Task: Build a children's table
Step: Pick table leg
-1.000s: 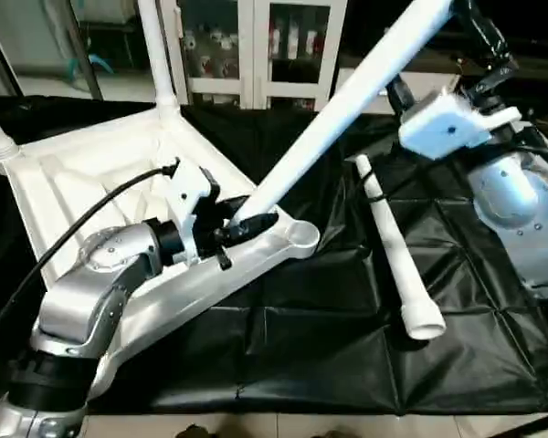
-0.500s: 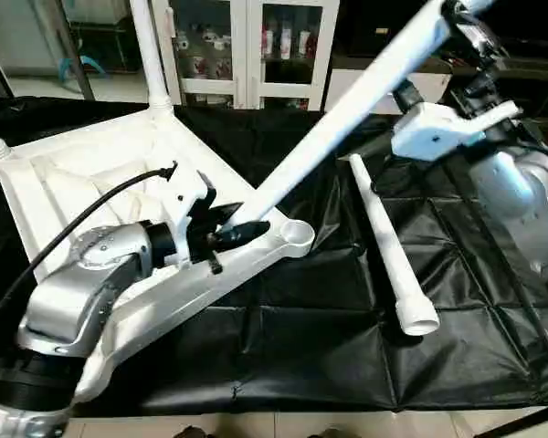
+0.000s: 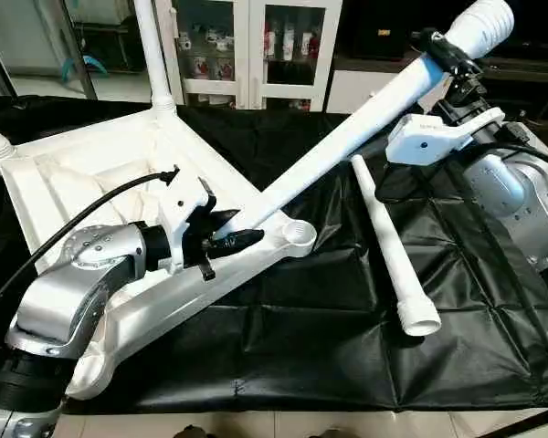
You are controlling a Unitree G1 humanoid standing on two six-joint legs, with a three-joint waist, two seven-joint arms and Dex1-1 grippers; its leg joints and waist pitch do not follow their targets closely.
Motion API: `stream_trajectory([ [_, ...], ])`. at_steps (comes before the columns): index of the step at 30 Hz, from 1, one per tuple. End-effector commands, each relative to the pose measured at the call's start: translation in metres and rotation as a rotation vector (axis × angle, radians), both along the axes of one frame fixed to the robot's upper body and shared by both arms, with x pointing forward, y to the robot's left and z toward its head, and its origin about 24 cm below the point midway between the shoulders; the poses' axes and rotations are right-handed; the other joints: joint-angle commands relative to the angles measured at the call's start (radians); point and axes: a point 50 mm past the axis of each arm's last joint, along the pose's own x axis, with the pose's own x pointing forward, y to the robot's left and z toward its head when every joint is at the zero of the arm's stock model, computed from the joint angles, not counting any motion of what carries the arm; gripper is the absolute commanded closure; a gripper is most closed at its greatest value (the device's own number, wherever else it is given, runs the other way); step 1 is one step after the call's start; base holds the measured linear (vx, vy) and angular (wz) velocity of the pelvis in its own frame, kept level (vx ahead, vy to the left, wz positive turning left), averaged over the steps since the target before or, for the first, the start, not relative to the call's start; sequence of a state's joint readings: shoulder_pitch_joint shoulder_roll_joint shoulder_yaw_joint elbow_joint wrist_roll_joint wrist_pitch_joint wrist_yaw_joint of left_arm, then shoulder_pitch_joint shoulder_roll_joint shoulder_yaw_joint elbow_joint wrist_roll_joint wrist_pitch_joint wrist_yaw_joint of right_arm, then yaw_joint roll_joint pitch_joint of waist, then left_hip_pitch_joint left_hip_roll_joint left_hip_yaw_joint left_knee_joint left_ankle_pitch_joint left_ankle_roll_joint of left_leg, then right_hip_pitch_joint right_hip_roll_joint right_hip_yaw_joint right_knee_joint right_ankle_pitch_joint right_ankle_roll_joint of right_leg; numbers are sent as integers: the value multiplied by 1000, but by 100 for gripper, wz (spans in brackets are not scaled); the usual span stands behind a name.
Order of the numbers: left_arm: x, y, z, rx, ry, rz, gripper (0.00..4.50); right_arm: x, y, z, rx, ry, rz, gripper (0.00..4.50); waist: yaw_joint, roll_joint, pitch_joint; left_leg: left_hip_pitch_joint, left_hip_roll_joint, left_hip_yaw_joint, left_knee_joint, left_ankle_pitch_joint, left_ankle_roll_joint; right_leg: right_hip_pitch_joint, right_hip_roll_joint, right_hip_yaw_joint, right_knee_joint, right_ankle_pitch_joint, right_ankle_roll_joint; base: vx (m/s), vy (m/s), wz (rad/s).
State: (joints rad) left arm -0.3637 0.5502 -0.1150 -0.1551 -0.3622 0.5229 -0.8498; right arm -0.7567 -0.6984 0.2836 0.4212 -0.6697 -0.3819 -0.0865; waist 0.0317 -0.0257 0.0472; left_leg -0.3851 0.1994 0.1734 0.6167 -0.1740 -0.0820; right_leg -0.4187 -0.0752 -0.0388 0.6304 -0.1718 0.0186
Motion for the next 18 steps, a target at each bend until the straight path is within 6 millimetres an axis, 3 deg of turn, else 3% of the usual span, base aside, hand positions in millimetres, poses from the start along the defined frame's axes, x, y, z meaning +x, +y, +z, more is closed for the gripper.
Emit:
stream_trajectory([
  [1, 0, 0, 7, 11, -40, -4, 311, 1, 0, -3, -3, 31, 9, 135, -3, -5, -61, 16, 6, 5, -64, -303, -9, 43, -24, 28, -74, -279, -141, 0, 0, 0],
  [17, 5, 7, 11, 23, -111, 56, 311, 1, -1, -11, -2, 78, 17, 175, -2, -11, -60, 15, 7, 5, -64, -303, -6, 43, -25, 27, -75, -288, -140, 0, 0, 0],
  [18, 8, 10, 14, -2, -123, 88, 255, 1, 0, -12, 0, 87, 17, 179, -3, -12, -60, 14, 6, 6, -64, -303, -6, 43, -25, 28, -75, -285, -141, 0, 0, 0],
])
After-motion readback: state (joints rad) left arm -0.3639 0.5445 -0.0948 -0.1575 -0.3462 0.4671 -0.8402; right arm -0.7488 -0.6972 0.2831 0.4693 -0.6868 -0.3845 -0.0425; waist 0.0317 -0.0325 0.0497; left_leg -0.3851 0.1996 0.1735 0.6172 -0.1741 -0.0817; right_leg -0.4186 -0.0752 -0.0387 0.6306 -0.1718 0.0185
